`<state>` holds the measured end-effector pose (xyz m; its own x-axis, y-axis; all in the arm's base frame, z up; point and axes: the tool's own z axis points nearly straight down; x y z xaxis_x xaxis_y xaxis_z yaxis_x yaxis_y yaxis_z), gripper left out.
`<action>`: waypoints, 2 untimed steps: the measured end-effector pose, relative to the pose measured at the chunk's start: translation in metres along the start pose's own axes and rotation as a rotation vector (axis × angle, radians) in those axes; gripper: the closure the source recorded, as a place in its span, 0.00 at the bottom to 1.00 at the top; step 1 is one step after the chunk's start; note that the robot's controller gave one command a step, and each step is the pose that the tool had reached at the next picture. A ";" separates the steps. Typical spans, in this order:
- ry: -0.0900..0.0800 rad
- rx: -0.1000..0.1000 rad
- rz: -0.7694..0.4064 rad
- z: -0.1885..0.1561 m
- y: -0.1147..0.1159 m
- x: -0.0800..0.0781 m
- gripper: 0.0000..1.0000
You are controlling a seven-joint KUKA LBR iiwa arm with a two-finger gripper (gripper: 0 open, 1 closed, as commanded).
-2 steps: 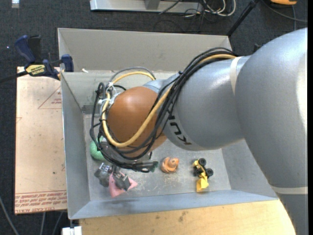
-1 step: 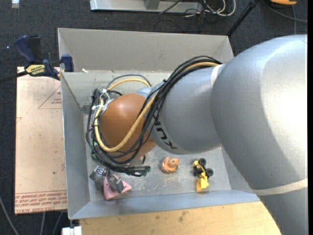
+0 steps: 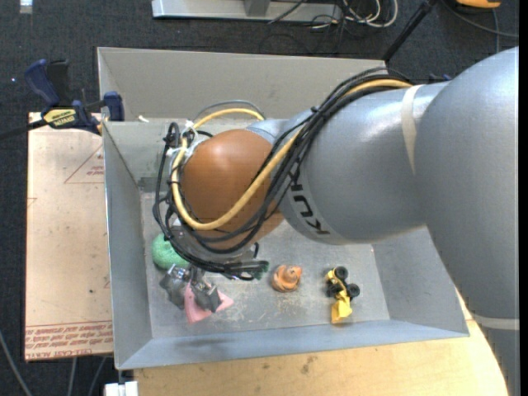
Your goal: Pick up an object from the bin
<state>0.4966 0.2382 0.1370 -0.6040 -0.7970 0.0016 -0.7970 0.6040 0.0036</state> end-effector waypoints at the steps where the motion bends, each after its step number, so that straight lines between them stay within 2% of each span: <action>1: -0.007 0.003 0.132 -0.025 -0.031 -0.020 1.00; 2: 0.001 0.000 0.083 -0.075 -0.031 -0.007 1.00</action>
Offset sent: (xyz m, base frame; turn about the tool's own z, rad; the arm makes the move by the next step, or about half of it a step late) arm 0.0128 -0.0280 0.1621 -0.0083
